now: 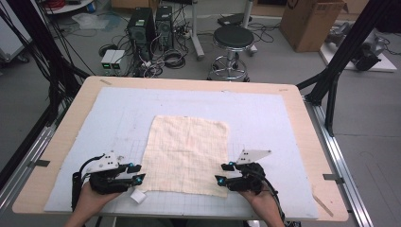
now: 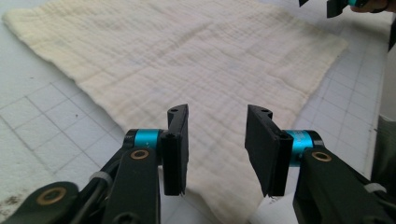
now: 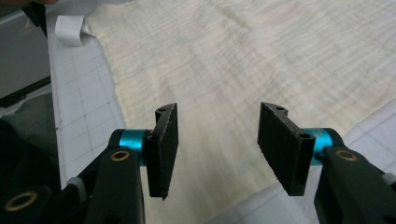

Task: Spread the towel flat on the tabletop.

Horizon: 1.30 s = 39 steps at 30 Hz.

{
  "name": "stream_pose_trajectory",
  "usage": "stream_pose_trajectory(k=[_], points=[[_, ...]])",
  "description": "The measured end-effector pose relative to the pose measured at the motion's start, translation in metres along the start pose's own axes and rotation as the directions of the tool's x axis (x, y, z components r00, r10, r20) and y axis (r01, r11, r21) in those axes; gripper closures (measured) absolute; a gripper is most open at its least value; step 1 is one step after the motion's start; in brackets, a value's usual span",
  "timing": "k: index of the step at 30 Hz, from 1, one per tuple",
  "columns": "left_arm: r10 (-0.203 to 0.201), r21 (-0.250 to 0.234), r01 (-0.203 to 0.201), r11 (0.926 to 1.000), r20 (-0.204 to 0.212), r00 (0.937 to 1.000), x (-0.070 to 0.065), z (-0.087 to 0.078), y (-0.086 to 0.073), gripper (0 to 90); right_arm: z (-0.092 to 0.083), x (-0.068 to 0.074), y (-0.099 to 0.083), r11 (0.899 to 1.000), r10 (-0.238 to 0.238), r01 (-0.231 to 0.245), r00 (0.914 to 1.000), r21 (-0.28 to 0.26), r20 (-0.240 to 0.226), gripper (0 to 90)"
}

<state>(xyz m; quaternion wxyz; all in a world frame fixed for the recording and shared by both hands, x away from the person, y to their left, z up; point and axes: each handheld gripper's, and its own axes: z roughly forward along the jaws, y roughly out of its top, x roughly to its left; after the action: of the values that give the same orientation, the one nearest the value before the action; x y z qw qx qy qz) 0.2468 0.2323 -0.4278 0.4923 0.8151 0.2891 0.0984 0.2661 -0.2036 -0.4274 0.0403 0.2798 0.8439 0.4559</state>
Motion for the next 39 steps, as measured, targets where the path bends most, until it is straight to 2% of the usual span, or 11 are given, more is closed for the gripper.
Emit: stream_pose_trajectory(k=[4, 11, 15, 19, 21, 24, 39], points=[[0.006, -0.009, -0.006, 0.9999, -0.040, 0.9992, 0.003, 0.002, 0.001, 54.2, 0.002, -0.004, 0.002, 1.000, -0.001, 0.001, 0.9999, 0.003, 0.011, 42.0], [-0.023, -0.040, 0.020, 0.9990, -0.088, 0.9959, 0.009, 0.004, 0.006, 48.7, 0.006, -0.012, 0.006, 1.000, 0.000, 0.000, 0.9988, 0.001, 0.048, 35.6], [-0.009, -0.018, 0.007, 0.9998, -0.109, 0.9940, 0.011, 0.007, 0.007, 47.6, 0.006, -0.013, 0.007, 1.000, 0.009, -0.009, 0.9981, 0.002, 0.061, 32.8], [-0.008, -0.020, 0.005, 0.9998, -0.115, 0.9933, 0.012, 0.008, 0.008, 45.5, 0.006, -0.014, 0.008, 1.000, 0.004, -0.004, 0.9972, -0.002, 0.074, 30.2], [-0.003, -0.021, 0.001, 0.9998, -0.129, 0.9916, 0.012, 0.008, 0.009, 41.7, 0.007, -0.015, 0.010, 1.000, 0.006, -0.006, 0.9970, -0.006, 0.077, 28.5], [-0.014, -0.035, 0.010, 0.9993, -0.131, 0.9913, 0.011, 0.008, 0.009, 40.0, 0.007, -0.015, 0.012, 1.000, -0.002, 0.003, 0.9962, -0.011, 0.087, 27.9], [-0.006, -0.020, 0.004, 0.9998, -0.121, 0.9926, 0.011, 0.009, 0.009, 37.7, 0.007, -0.013, 0.015, 1.000, -0.011, 0.012, 0.9963, -0.008, 0.085, 27.5]])
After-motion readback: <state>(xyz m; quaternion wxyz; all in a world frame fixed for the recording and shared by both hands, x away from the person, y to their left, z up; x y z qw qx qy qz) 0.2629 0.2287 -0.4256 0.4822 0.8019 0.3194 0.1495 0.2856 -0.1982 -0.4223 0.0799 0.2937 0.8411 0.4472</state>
